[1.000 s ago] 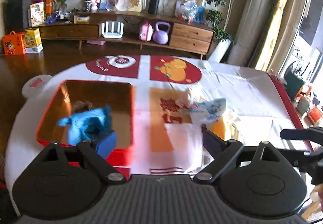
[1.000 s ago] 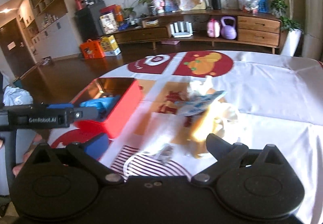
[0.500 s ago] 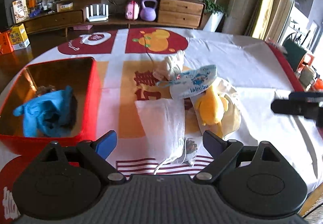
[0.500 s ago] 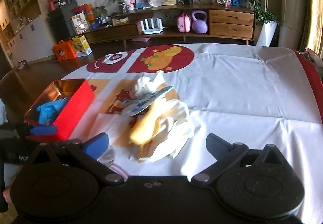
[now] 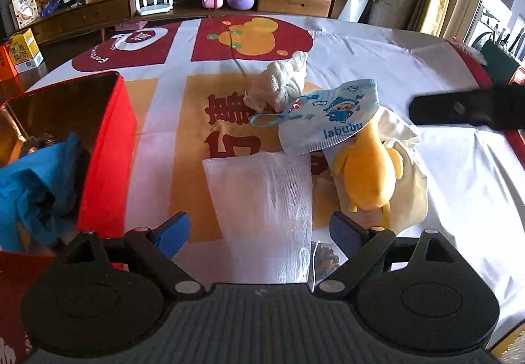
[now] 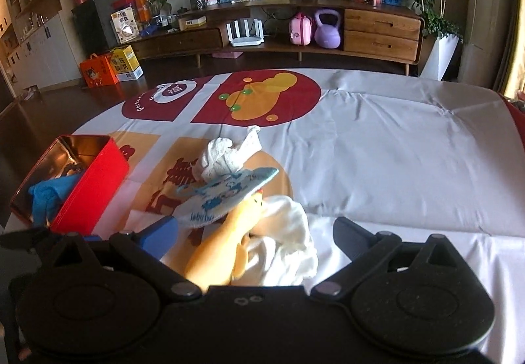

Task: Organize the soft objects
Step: 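Grasp the white mesh bag with the left gripper while the right gripper grasps the blue mask, then lift the mesh bag and mask and carry both over the red tin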

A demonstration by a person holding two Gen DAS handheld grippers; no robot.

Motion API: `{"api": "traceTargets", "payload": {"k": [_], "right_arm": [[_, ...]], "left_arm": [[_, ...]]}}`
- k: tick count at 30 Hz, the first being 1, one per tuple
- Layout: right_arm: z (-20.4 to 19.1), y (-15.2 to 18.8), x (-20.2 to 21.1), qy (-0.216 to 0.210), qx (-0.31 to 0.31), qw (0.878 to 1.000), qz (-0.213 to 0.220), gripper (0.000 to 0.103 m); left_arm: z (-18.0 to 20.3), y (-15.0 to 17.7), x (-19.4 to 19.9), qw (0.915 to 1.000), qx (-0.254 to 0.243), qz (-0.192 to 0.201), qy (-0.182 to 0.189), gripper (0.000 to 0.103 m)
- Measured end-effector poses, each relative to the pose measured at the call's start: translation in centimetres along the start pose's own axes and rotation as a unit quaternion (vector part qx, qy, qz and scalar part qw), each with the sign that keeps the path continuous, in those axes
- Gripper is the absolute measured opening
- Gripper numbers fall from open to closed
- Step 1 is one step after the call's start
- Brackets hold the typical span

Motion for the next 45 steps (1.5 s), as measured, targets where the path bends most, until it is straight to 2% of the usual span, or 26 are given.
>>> {"api": "traceTargets", "payload": {"k": [3,5,10,14,21,24,27,30,32,35,40,45], "right_arm": [[0.3,-0.8,-1.7,0.001,-0.007,1.0,-0.011,0.091],[0.3,-1.3,-2.6,0.005,-0.008,1.0,-0.015,0.089],[-0.2,-2.1,-4.9,0.01,0.004,0.999,-0.033,0.076],[-0.4,-2.5,-6.0,0.007,0.011,0.999,-0.039,0.054],[-0.6,-2.9,-6.7,0.012,0.022,0.999,-0.041,0.034],[-0.6,-3.0,-6.6,0.021,0.028,0.999,-0.038,0.026],[-0.6,-3.1,-6.4,0.027,0.031,0.999,-0.031,0.016],[-0.7,-3.2,-5.9,0.032,0.037,0.999,-0.022,0.012],[-0.6,-3.4,-5.5,0.034,0.037,0.999,-0.017,0.01],[-0.5,-3.4,-4.8,0.029,0.03,0.999,-0.011,0.009],[-0.2,-3.3,-3.5,0.016,0.009,1.0,-0.003,0.008],[-0.6,-3.1,-1.3,0.004,-0.003,1.0,0.01,0.006]], "left_arm": [[0.1,-0.1,-0.8,1.0,-0.002,-0.002,-0.003,0.092],[0.2,-0.2,-1.1,1.0,-0.003,-0.005,-0.004,0.092],[0.1,-0.1,-2.1,0.9999,-0.004,-0.012,-0.01,0.092],[0.0,0.0,-2.6,0.9999,-0.008,-0.011,-0.011,0.092],[0.3,0.1,-2.7,0.9997,-0.023,-0.003,-0.009,0.092],[0.6,0.2,-2.6,0.9993,-0.036,0.004,-0.012,0.081],[0.8,0.4,-2.4,0.9984,-0.051,0.013,-0.021,0.064],[0.9,0.3,-2.1,0.9981,-0.054,0.017,-0.023,0.05],[0.8,0.2,-1.9,0.9979,-0.055,0.02,-0.027,0.035],[0.5,0.0,-1.6,0.9984,-0.049,0.021,-0.021,0.024],[-0.1,-0.4,-0.7,0.9993,-0.032,0.018,-0.008,0.015],[-0.7,-0.7,0.7,0.9996,-0.02,0.02,0.001,0.013]]}}
Point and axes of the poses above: each gripper's, at about its wrist camera, not at the fingertips, and x roughly against the way its jaws point, z to its right, y to its underside, the point moved 1 cm from there along -x, roughly the way its jaws point, and after that the axes turned 13 degrees about x, right-handed, at the moved point
